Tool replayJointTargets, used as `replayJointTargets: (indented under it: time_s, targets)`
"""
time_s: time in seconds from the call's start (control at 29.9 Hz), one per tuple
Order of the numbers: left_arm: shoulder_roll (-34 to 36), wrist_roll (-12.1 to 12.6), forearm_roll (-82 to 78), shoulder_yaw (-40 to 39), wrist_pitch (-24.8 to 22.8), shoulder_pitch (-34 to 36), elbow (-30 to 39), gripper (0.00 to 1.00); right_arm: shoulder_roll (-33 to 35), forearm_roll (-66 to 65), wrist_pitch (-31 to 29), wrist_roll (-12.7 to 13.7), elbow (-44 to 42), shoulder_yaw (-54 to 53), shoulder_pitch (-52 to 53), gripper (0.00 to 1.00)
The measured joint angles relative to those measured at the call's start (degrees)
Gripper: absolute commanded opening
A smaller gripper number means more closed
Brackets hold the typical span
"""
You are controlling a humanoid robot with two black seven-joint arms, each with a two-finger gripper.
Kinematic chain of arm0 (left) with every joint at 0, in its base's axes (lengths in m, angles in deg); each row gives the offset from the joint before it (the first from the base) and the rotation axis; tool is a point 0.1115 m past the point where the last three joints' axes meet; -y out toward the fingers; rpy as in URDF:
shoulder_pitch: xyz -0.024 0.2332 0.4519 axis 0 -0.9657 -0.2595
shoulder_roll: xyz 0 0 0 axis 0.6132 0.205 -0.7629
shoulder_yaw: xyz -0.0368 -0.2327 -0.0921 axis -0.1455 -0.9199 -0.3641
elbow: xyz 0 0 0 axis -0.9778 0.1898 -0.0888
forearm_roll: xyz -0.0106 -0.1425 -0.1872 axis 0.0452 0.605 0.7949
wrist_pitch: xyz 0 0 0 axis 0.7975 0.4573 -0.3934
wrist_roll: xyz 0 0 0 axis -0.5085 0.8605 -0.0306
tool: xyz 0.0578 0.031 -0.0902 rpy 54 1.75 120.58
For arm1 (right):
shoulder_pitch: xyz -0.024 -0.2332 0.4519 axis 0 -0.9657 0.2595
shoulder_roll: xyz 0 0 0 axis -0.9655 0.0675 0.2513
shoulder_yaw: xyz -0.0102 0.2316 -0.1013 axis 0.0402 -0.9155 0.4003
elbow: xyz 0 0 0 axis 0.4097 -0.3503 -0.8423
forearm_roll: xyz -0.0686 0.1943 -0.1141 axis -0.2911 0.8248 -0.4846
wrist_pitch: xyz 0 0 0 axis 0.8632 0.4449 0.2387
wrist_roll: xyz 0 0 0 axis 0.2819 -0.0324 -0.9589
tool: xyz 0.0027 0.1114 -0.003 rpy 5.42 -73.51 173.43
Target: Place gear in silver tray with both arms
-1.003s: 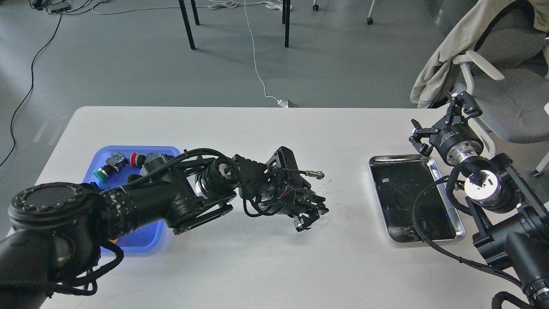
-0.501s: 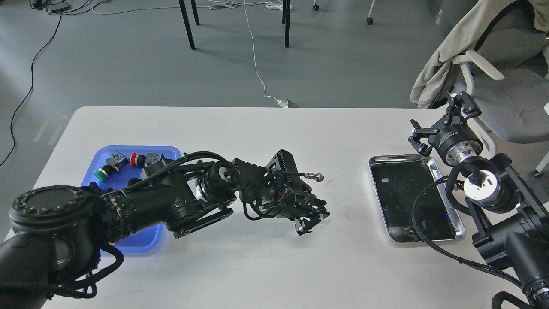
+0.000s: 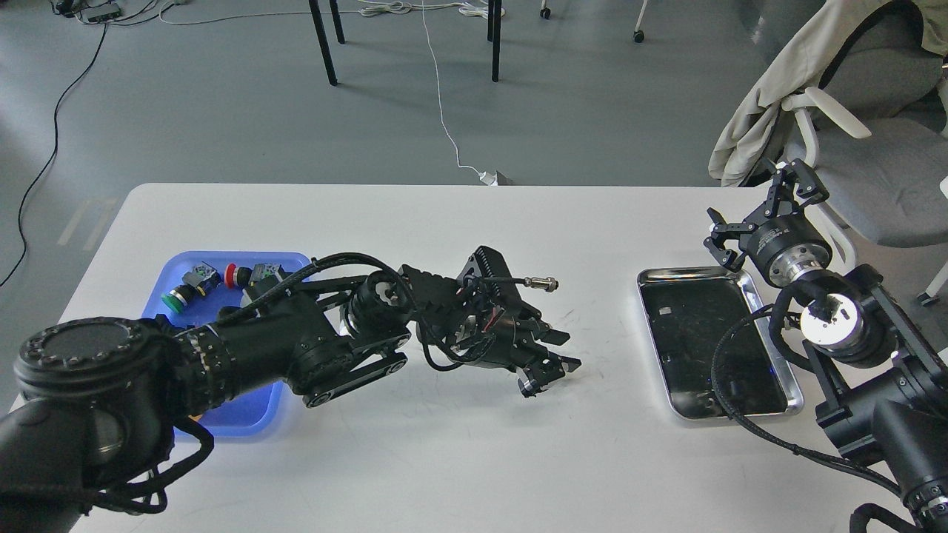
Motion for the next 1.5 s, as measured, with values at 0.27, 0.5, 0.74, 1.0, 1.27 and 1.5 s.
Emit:
replayJointTargets:
  time_s: [0.27, 0.5, 0.74, 1.0, 1.27, 1.5]
  targets:
    - [0.2, 0.0, 10.1, -4.6, 0.1, 3.2, 0.2, 0.58, 7.4, 0.1, 0.8, 4.9, 0.2, 7.9, 0.4, 0.99]
    - [8.7, 0.0, 23.6, -6.2, 0.1, 7.0, 0.2, 0.78, 11.5, 0.4, 0.8, 7.4, 0.6, 12.7, 2.3, 0.99]
    - [16.5, 0.0, 38.1, -9.0, 1.4, 8.3, 0.2, 0.88, 15.1, 0.2, 0.8, 7.6, 0.7, 19.3, 5.9, 0.99]
    - [25.1, 0.0, 54.0, -9.8, 2.0, 8.4, -1.2, 0.93, 23.1, 0.0, 0.6, 9.1, 3.6, 32.7, 13.0, 0.99]
    - [31.5, 0.0, 76.1, -10.6, -1.7, 7.8, -9.3, 0.97, 27.2, -3.0, 0.6, 9.1, 9.9, 41.5, 21.8, 0.98]
    - [34.0, 0.0, 86.6, -11.2, -2.9, 4.1, -13.3, 0.98, 29.3, -10.5, 0.1, 9.0, 16.0, 42.8, 22.2, 0.98]
